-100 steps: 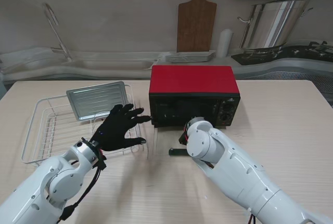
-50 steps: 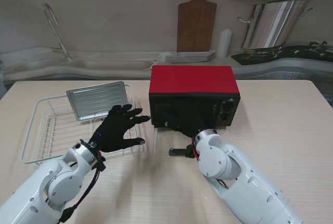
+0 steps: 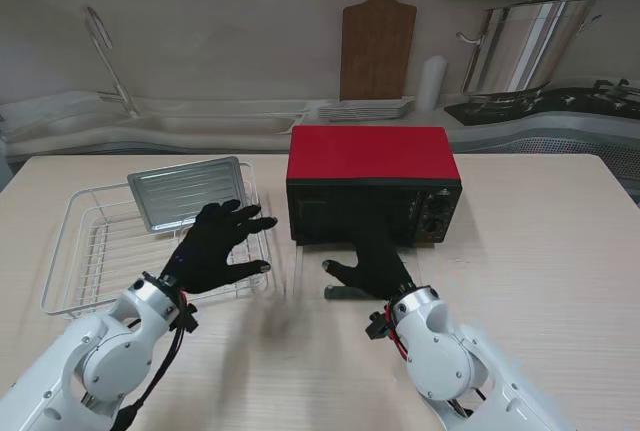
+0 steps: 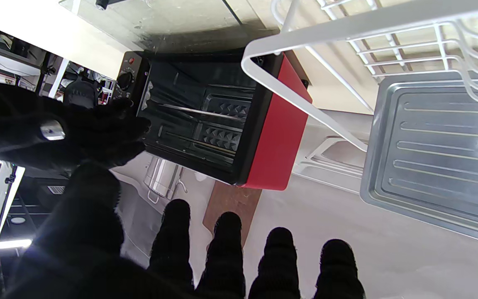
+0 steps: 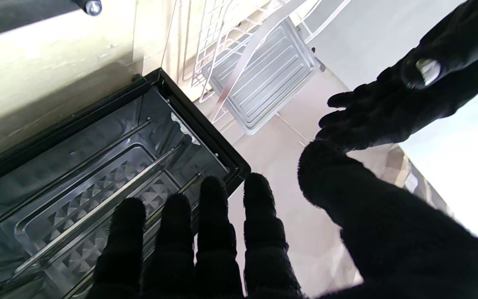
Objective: Slide the trays into the oven
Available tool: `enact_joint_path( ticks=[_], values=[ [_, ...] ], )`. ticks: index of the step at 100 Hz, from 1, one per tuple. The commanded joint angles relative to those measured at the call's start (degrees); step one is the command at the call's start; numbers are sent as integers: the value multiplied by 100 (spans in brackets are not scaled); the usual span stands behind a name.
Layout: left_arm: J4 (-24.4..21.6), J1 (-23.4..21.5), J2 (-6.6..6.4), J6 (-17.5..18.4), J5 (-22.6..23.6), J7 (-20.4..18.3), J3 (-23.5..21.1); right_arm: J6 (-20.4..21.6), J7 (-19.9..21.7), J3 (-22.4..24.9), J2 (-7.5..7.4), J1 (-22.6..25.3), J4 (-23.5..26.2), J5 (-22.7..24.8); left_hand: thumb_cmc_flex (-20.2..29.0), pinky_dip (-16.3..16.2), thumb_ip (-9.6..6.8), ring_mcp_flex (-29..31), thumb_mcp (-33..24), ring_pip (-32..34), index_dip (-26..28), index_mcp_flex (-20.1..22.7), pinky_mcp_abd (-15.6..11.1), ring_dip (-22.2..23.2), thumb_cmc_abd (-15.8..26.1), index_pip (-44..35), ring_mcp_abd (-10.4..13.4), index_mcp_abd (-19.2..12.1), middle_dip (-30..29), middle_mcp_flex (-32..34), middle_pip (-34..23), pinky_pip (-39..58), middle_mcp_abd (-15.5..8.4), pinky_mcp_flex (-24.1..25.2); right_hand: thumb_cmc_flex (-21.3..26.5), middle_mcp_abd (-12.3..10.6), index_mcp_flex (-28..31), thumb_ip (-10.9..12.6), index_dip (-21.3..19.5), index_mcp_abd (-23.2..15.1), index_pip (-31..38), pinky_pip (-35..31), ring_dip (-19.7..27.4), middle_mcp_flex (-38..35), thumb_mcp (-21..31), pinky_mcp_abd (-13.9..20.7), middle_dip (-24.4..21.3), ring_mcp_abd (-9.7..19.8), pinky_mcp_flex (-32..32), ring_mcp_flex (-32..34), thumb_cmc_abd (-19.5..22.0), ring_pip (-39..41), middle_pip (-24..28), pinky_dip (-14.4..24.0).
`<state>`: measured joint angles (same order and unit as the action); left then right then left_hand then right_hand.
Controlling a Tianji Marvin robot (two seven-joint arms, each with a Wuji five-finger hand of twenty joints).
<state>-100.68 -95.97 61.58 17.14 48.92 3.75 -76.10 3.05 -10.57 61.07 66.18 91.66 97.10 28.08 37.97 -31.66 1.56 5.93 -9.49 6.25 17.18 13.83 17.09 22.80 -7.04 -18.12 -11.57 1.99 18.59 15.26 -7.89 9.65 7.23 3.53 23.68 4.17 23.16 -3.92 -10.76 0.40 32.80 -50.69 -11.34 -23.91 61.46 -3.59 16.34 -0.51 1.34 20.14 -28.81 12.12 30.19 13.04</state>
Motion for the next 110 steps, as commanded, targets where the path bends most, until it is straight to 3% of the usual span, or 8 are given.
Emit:
enact_joint_path(
  ticks=[1,10,26,56,84,110],
  values=[
    [-126,-74,34,-92,-163,-122,-59,55,14,-31,-11,144,14,105,42,37,-215,-15,141,-3,-52,-179,-41,-53,226,65,2,115,-32,-39,-89,-245,56,19,-67,-338,-230,205,-31,-230,42,198,106,233,-42,295,1,318,-169,-281,85,-106,-129,-111],
    [-207,-142,55,-190,-414,-205,-151,206,-17,-5,-28,230,10,187,73,31,-223,-10,127,0,-50,-174,-40,-52,220,61,-17,121,-27,-31,-110,-241,69,24,-106,-488,-382,208,-25,-329,40,306,126,420,-82,388,-20,416,-282,-462,113,-149,-178,-177],
    [-303,-251,78,-355,-456,-171,-370,411,-30,24,-60,308,-26,343,96,13,-230,26,113,11,-41,-137,-1,-47,204,40,-33,144,-31,-13,-123,-218,79,-12,-276,-656,-634,195,2,-483,17,480,161,750,-221,560,-51,602,-456,-760,140,-211,-235,-290],
    [-331,-278,66,-675,-491,-424,-1029,589,-47,38,-77,334,-118,413,141,-27,-267,120,75,85,8,-159,224,17,218,-14,-107,140,8,48,-155,-164,80,-127,-538,-645,-731,153,51,-617,0,601,197,776,-484,546,-101,620,-505,-839,201,-241,-282,-406],
    [498,451,55,-665,-683,-469,-1402,638,24,61,-90,374,-116,366,133,-236,-244,194,-425,195,140,-248,153,131,-98,-241,-117,139,112,-93,-252,1,12,-304,-504,-611,-687,162,69,-549,27,621,208,742,-499,582,-106,640,-496,-828,212,-240,-270,-453],
    [1597,1532,10,-868,-780,-623,-1202,620,137,75,-110,383,-55,333,83,-345,-196,173,-614,256,186,-335,139,183,-101,-326,-125,149,158,-113,-267,71,18,-343,-487,-596,-657,160,82,-515,35,613,207,707,-503,610,-102,652,-476,-813,233,-231,-252,-472]
  ],
)
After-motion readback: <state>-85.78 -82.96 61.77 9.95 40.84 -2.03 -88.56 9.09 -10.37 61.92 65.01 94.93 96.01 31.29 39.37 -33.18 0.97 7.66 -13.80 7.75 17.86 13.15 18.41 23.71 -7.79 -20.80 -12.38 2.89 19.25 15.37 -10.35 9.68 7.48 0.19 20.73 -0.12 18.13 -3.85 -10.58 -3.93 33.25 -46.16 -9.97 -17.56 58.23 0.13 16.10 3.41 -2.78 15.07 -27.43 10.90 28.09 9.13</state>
